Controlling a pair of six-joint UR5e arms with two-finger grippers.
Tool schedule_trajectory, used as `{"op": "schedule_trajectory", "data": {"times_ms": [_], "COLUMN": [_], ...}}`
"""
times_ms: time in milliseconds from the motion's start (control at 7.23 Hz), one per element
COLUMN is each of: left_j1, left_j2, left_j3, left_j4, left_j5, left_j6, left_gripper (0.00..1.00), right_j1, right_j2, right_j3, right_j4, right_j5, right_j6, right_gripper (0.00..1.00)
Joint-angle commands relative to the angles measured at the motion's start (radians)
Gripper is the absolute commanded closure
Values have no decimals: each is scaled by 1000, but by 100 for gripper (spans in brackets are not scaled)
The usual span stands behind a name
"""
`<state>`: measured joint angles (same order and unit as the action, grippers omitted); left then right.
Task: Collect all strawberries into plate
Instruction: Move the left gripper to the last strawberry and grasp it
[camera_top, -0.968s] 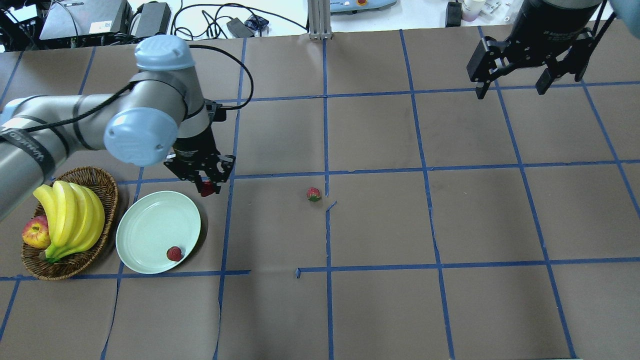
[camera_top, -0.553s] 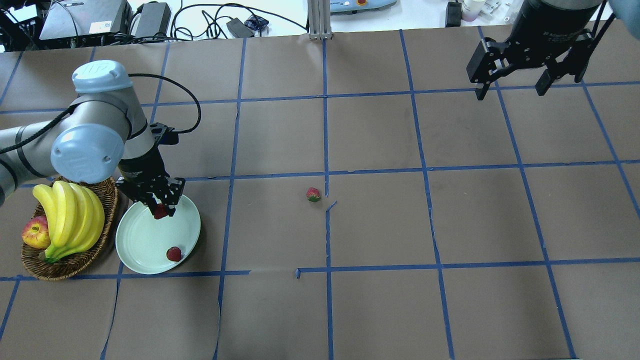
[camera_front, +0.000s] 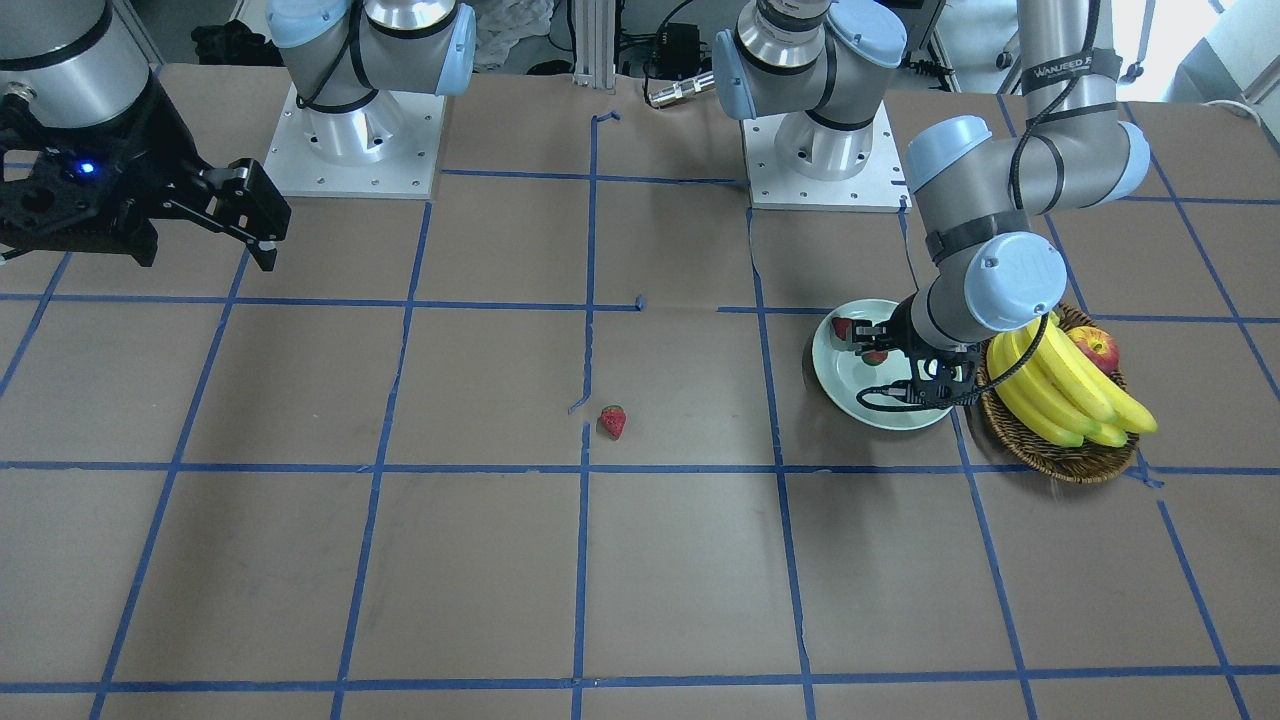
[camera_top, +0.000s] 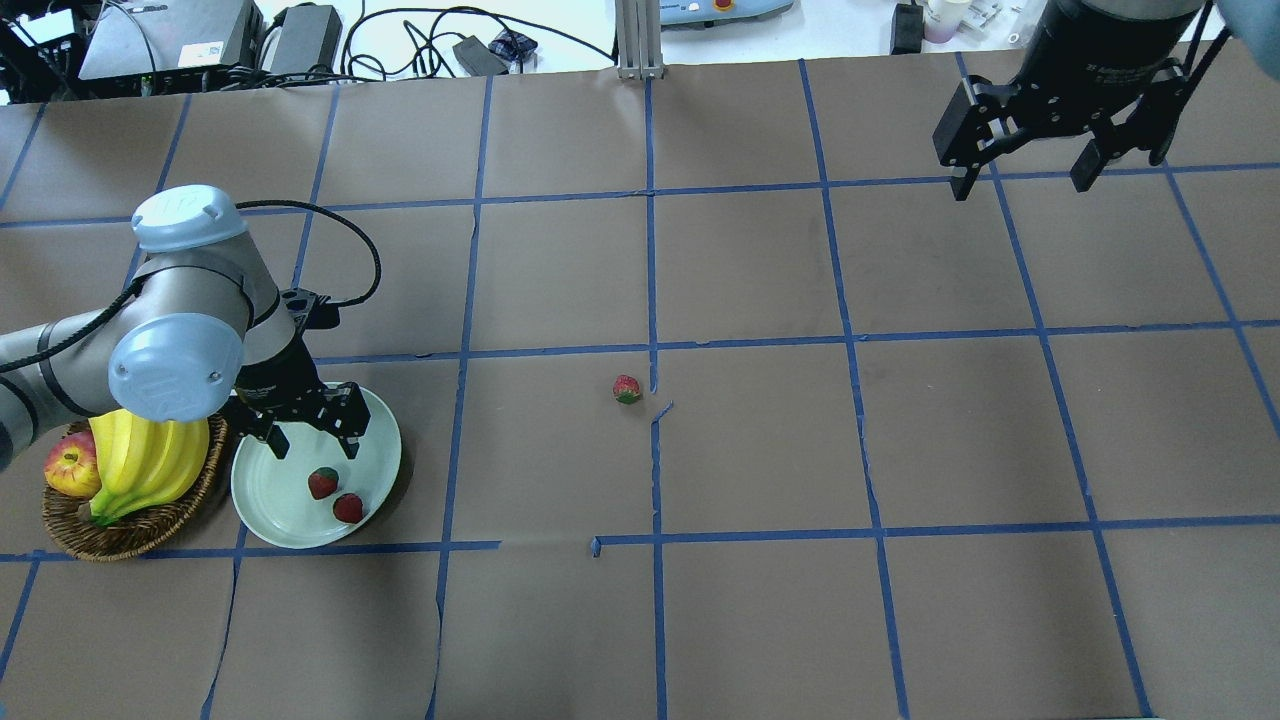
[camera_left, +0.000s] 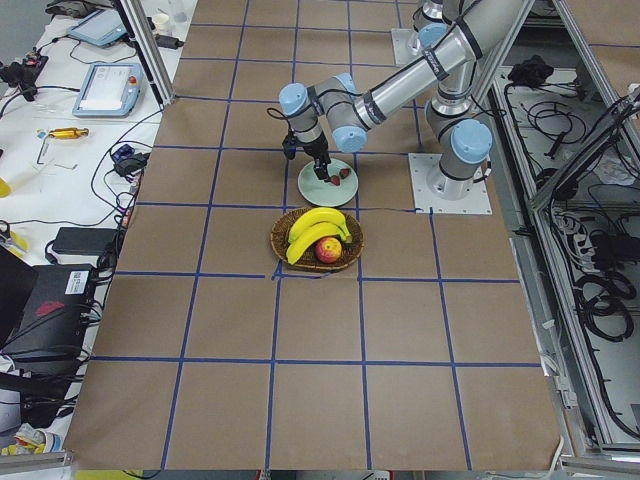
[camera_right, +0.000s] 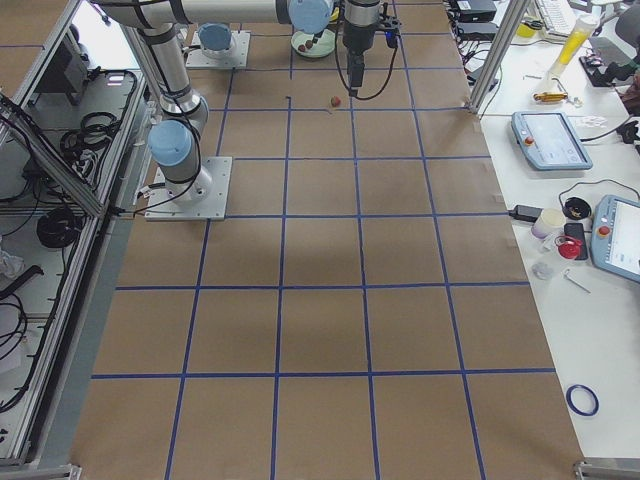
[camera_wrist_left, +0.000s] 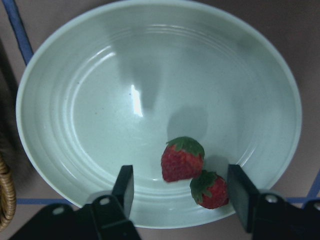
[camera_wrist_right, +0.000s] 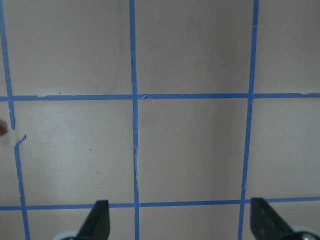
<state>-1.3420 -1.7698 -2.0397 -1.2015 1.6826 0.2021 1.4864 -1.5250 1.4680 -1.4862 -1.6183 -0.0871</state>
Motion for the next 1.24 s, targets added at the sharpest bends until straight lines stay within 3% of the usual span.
{"op": "schedule_trajectory", "data": {"times_ms": [0, 276, 553, 829, 1106], "left_j1": [-169, -351, -478, -522, -598], "left_j2": [-5, -42, -118, -203, -250], "left_j3": [95, 179, 179, 179, 180], "left_j4": [11, 45, 234, 319, 327], "left_j5": [-116, -126, -171, -167, -156], "left_j6": [-212, -439, -687, -724, -788], "left_gripper": [0, 0, 4, 14, 19], "right_j1": [0, 0, 3, 5, 5], "right_j2": [0, -1, -1, -1, 0], "right_j3": [0, 0, 0, 0, 0], "right_j4": [0, 0, 1, 3, 1], "right_j5": [0, 0, 2, 2, 0], "right_j6": [0, 1, 1, 3, 3], "right_gripper": [0, 0, 0, 0, 0]}}
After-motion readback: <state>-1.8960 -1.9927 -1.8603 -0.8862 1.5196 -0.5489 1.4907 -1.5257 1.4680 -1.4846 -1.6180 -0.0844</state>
